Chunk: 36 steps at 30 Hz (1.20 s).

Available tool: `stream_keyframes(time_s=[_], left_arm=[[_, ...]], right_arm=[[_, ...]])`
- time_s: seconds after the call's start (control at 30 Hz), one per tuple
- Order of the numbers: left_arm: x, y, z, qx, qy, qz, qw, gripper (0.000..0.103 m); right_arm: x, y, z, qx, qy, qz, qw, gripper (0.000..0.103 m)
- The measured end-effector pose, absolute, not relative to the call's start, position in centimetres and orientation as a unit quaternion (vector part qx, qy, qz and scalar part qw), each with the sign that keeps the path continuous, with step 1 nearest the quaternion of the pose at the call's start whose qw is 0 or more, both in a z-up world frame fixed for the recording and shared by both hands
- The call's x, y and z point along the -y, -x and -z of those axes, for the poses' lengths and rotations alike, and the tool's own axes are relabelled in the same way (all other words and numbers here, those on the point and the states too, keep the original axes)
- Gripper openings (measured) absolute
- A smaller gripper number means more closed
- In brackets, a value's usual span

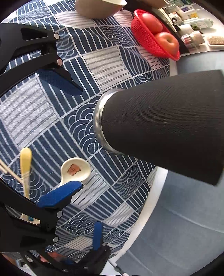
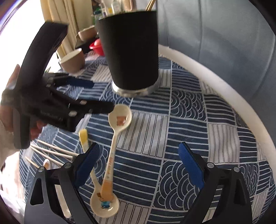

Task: Organize utensils
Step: 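Close the right gripper on the cartoon-print spoon handle, then lift the spoon with the right gripper over the black holder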

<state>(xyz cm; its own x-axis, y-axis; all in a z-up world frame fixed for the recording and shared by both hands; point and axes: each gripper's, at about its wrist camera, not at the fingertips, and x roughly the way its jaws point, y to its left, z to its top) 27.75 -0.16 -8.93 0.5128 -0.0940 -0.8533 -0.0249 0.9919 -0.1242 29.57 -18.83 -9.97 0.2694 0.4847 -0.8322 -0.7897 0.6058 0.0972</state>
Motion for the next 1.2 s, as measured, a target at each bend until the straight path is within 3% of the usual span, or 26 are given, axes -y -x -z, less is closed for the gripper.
stream_keyframes(time_s=[0.17, 0.23, 0.3, 0.33, 0.37, 0.4, 0.47, 0.83, 1.2], left_arm=[[0.4, -28.2, 9.8, -0.497, 0.062, 0.029, 0.865, 0.095], [0.6, -28.3, 10.1, -0.500, 0.066, 0.039, 0.863, 0.086], [1.0, -28.5, 10.5, -0.509, 0.065, 0.047, 0.857, 0.059], [1.5, -28.4, 10.7, -0.509, 0.044, 0.047, 0.858, 0.056], [2.1, -28.4, 10.7, -0.510, 0.027, 0.052, 0.858, 0.039], [2.4, -28.4, 10.7, -0.511, 0.025, 0.066, 0.856, 0.013], [2.7, -28.5, 10.6, -0.516, 0.045, 0.090, 0.851, 0.011], [2.3, -27.0, 9.3, -0.519, 0.066, 0.101, 0.846, 0.008], [1.0, -24.5, 4.2, -0.495, 0.060, 0.112, 0.859, 0.006]], right_arm=[[18.1, -29.2, 11.2, -0.452, 0.190, -0.414, 0.767, 0.085], [17.9, -29.0, 11.6, -0.457, 0.205, -0.413, 0.761, 0.071], [17.7, -28.8, 12.0, -0.463, 0.212, -0.414, 0.755, 0.065], [17.7, -28.6, 11.9, -0.460, 0.215, -0.415, 0.755, 0.053], [17.6, -28.5, 11.8, -0.458, 0.218, -0.417, 0.754, 0.029], [17.5, -28.5, 11.6, -0.457, 0.223, -0.415, 0.754, 0.014], [17.3, -28.5, 11.5, -0.462, 0.232, -0.420, 0.746, 0.010], [17.1, -26.9, 10.4, -0.469, 0.234, -0.411, 0.746, 0.009], [16.1, -24.2, 6.2, -0.449, 0.233, -0.406, 0.761, 0.009]])
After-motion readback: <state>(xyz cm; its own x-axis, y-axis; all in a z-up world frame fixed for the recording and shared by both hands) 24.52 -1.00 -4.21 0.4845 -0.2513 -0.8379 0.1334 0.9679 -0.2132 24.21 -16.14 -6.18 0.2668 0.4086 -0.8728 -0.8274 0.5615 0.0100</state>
